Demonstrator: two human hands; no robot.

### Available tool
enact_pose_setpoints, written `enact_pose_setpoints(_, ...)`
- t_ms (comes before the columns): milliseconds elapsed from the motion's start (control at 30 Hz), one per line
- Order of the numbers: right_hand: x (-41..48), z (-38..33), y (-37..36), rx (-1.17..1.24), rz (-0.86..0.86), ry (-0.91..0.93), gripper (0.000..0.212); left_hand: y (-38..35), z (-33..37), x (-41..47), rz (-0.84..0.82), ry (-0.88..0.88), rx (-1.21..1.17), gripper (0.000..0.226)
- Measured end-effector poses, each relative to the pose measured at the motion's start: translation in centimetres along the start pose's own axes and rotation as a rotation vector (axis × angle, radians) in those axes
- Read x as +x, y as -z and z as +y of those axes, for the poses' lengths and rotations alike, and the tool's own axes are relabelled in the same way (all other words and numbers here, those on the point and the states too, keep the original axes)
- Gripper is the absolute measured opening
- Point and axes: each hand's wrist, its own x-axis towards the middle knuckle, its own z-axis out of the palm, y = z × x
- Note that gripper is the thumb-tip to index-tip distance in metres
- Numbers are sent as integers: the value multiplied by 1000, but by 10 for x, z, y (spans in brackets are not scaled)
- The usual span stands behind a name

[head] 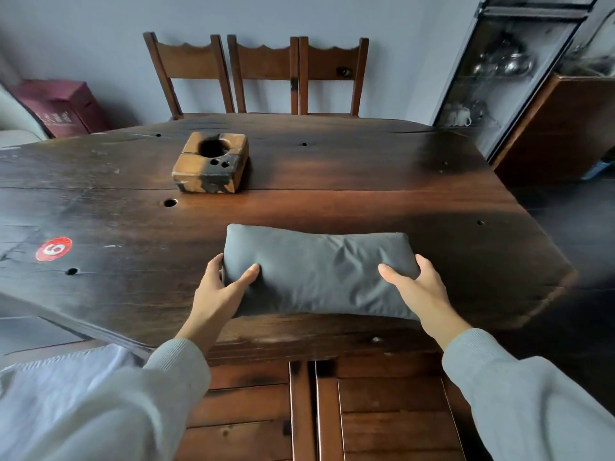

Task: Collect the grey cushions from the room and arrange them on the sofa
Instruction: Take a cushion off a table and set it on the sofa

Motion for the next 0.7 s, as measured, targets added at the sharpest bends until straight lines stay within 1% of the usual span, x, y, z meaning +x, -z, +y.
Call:
enact_pose_setpoints(133, -22, -30, 10, 84, 38, 72, 111, 33, 34, -13, -39, -46, -60, 107)
enact_pose_setpoints(267, -64, -64, 14, 160, 45, 165, 113, 78, 72, -47, -12, -138, -68, 108)
enact_pose_setpoints(333, -93, -84, 18, 175, 39, 210, 113, 100, 88, -73, 12, -195, -60, 112)
enact_pose_setpoints(400, -125, -104, 26, 180, 39, 250, 106, 125, 106, -103, 41, -231, -51, 118)
enact_pose_setpoints(467, -161, -126, 36, 190, 41, 311, 94, 152, 125, -136, 78, -254, -64, 116)
enact_pose_setpoints(533, -202, -152, 48, 194, 18, 367, 97, 183, 143, -174, 119, -283, -95, 115)
enact_pose_setpoints(567, -224, -165, 54, 194, 7, 390, 95, 199, 151, -194, 137, -299, -106, 115)
enact_pose_setpoints(633, -267, -186, 65, 201, 5, 442, 80, 229, 166, -236, 168, -332, -127, 113)
enact_pose_setpoints(700, -313, -207, 75, 204, 22, 487, 69, 261, 179, -276, 201, -366, -155, 105)
